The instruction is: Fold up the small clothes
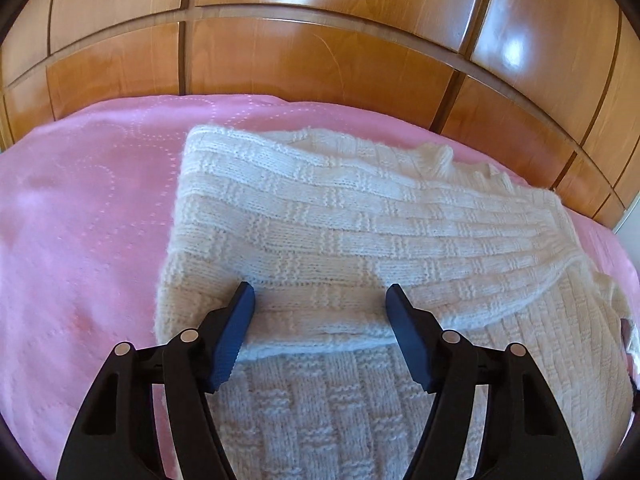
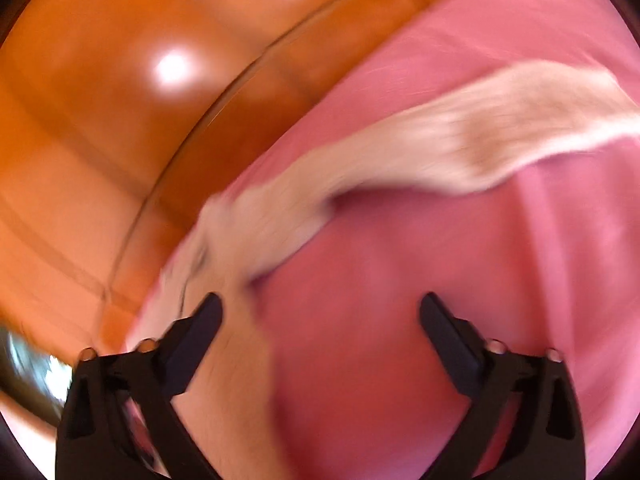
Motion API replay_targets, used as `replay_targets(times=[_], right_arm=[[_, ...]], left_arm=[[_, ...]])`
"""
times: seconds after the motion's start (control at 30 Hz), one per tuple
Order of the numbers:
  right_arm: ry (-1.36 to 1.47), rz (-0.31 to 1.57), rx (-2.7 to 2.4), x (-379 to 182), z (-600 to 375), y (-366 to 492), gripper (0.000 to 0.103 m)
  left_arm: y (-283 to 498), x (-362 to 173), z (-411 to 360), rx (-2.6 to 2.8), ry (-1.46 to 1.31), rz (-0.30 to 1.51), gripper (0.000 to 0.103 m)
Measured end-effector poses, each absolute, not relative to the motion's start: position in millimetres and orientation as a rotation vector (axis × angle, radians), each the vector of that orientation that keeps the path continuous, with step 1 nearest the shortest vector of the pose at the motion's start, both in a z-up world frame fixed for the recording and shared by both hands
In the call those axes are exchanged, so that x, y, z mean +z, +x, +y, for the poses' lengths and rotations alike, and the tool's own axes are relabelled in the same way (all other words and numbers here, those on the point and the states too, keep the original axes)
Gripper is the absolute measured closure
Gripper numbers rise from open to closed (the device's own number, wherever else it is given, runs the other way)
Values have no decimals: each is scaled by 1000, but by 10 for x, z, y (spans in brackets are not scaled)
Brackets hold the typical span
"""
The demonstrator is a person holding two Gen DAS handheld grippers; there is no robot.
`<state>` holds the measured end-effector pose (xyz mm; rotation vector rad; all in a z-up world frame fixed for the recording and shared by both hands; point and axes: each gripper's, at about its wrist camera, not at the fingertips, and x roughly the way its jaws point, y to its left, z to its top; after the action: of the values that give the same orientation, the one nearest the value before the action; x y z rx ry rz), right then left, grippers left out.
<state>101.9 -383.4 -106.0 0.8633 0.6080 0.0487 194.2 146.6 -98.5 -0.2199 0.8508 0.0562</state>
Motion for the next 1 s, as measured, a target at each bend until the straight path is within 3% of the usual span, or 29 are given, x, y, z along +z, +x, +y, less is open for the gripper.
replay_targets(times=[0.27, 0.33, 0.37, 0.4, 0.47, 0.73, 1.0], right_arm=[[1167, 487, -80, -1251, -4668, 1173, 28], [1178, 465, -137, -1266, -4790, 1220, 35], [1170, 469, -174, -1265, -4855, 1260, 49], [1166, 481, -192, -1278, -4900, 1291, 70], [1190, 515, -199, -1333, -5039, 1376, 96], [963, 482, -268, -559, -5529, 1549, 97], [752, 587, -332, -70, -4986, 1928, 97]], left_arm=[[1741, -975, 1427, 49, -200, 866, 35], [1671, -983, 1430, 49, -208, 862, 35], [1640, -982, 1431, 52, -212, 856, 34], [1634, -981, 1430, 52, -215, 855, 28], [1638, -994, 1419, 47, -216, 860, 24], [1711, -1044, 1300, 48, -156, 892, 14], [1781, -1063, 1306, 24, -183, 889, 11]])
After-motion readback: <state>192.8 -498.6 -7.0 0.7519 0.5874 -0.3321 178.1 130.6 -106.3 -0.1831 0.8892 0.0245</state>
